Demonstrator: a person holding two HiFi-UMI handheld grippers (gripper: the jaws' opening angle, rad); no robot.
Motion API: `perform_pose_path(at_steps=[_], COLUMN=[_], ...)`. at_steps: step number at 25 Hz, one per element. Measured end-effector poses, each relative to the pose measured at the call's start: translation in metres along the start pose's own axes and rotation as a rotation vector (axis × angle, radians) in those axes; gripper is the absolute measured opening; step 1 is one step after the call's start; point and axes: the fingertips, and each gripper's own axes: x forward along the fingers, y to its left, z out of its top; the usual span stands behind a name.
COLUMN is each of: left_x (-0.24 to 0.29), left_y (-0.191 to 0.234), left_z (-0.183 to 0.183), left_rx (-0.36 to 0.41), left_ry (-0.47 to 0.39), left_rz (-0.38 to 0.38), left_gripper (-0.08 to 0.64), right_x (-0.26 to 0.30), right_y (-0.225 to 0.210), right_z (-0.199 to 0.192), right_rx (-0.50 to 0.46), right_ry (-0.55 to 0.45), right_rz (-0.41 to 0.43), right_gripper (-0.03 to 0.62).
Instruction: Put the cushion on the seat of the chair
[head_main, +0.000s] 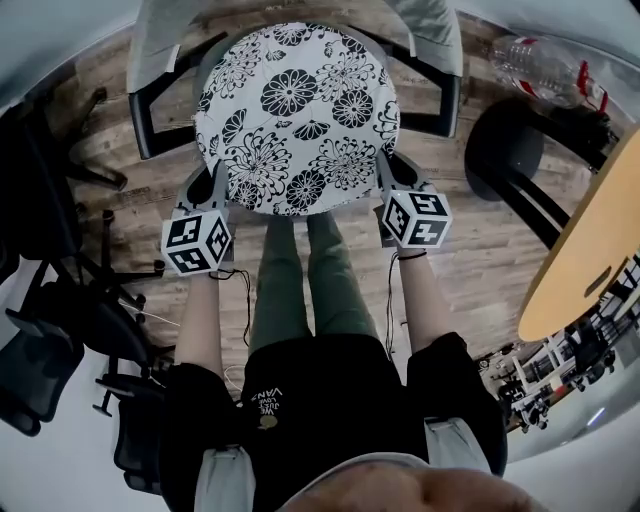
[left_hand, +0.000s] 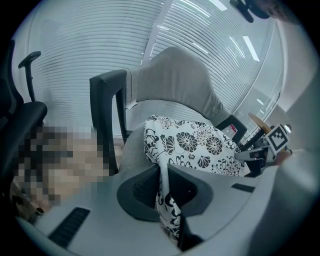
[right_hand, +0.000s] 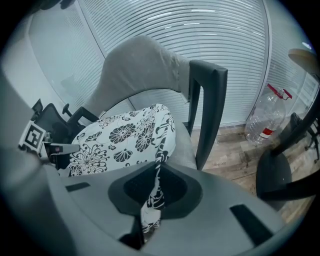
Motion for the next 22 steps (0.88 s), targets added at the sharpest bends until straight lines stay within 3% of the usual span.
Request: perform_pose_path(at_steps=[13, 18, 22], left_x=[0.010, 0.015, 0.019], left_y=[0.008, 0.013, 0.018], left_z=[-0.004, -0.010, -0.016], left_rx=[-0.005, -0.051, -0.024], left_ry=[-0.005, 0.004, 0.032], left_rz=[0.014, 0.018, 0.053], left_gripper=[0.037, 0.037, 0.038], right_x=[0.012, 0.013, 0.015], right_y=[-0.010, -0.012, -0.015], right_z=[-0.009, -0.007, -0.010], right_rx=[-0.005, 0.020, 0.026], right_ry=[0.003, -0.017, -0.009], right_rz=[-0.021, -0.001, -0.014], right_gripper=[0.031, 0.031, 0.031])
